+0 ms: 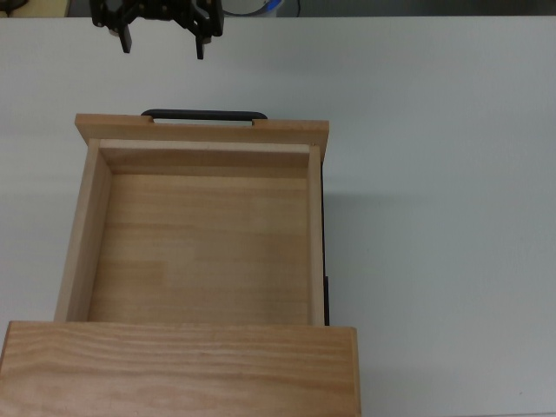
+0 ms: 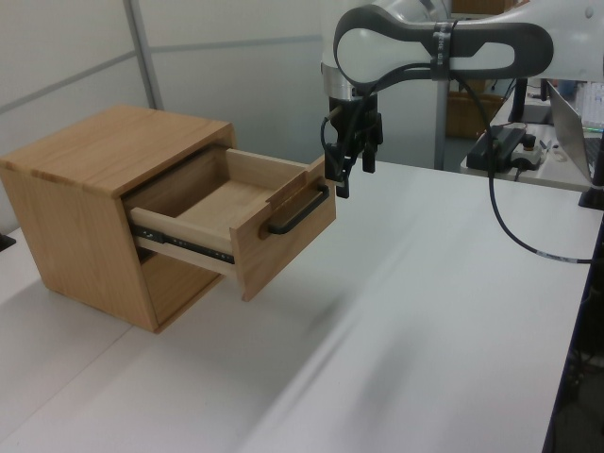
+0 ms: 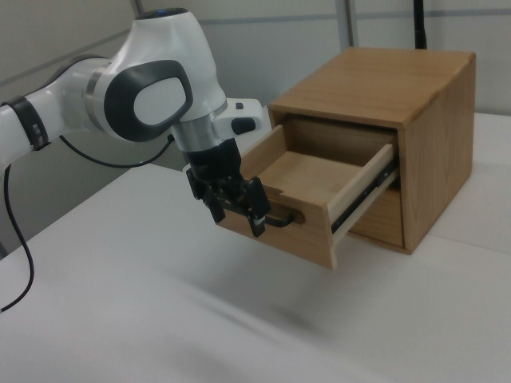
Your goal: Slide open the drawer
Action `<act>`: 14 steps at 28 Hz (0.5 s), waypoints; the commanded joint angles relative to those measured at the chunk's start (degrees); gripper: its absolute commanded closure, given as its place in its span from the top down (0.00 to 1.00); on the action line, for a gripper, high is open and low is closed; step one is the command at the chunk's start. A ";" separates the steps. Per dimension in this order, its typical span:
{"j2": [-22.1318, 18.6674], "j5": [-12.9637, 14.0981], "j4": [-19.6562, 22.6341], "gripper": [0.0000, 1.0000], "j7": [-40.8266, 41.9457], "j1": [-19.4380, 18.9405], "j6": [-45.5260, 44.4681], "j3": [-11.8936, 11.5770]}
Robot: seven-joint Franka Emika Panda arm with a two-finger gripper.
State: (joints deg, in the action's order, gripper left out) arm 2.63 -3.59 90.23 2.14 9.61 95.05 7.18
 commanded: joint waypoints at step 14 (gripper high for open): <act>0.71 -0.81 -1.55 1.00 -1.08 -0.12 -2.07 0.11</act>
State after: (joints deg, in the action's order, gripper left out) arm 2.67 -3.59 90.22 1.96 9.61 95.05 7.18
